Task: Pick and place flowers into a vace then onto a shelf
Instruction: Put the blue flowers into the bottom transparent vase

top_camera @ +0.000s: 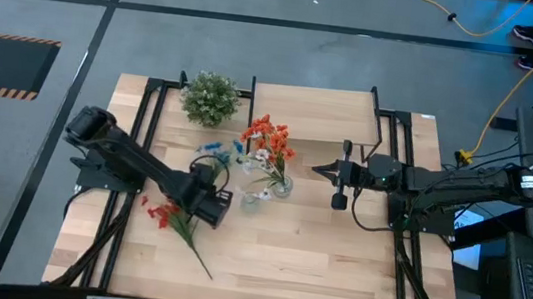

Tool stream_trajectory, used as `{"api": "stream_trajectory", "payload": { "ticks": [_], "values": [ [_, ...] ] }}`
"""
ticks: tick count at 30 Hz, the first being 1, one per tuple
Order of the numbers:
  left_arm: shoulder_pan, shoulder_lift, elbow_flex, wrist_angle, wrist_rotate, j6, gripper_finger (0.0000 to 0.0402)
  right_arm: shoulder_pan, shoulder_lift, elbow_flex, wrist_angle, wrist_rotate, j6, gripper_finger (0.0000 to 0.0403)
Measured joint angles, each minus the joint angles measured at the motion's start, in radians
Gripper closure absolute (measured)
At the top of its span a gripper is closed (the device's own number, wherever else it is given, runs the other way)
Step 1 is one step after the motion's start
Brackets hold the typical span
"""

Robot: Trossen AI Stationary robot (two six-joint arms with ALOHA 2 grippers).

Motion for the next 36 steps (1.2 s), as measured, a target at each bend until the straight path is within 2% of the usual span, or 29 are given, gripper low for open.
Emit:
{"api": "stream_trajectory", "payload": {
  "ticks": [6,14,23,31,36],
  "values": [
    [-0.055,-0.087,0.000,-0.039,-0.168,-0.072,0.0385,0.000,0.000,0.000,0.000,0.000,-0.001,0.0399],
    [-0.066,-0.088,0.000,-0.048,-0.248,-0.091,0.0385,0.000,0.000,0.000,0.000,0.000,-0.001,0.0399],
    [-0.067,-0.088,0.001,-0.175,-0.271,-0.201,0.0385,0.000,0.000,0.000,0.000,0.000,-0.001,0.0399],
    [-0.108,-0.098,0.001,-0.213,-0.400,-0.224,0.0385,0.000,0.000,0.000,0.000,0.000,-0.001,0.0399],
    [-0.145,-0.105,0.002,-0.243,-0.525,-0.255,0.0384,0.000,0.000,0.000,0.000,0.000,-0.001,0.0399]
  ]
}}
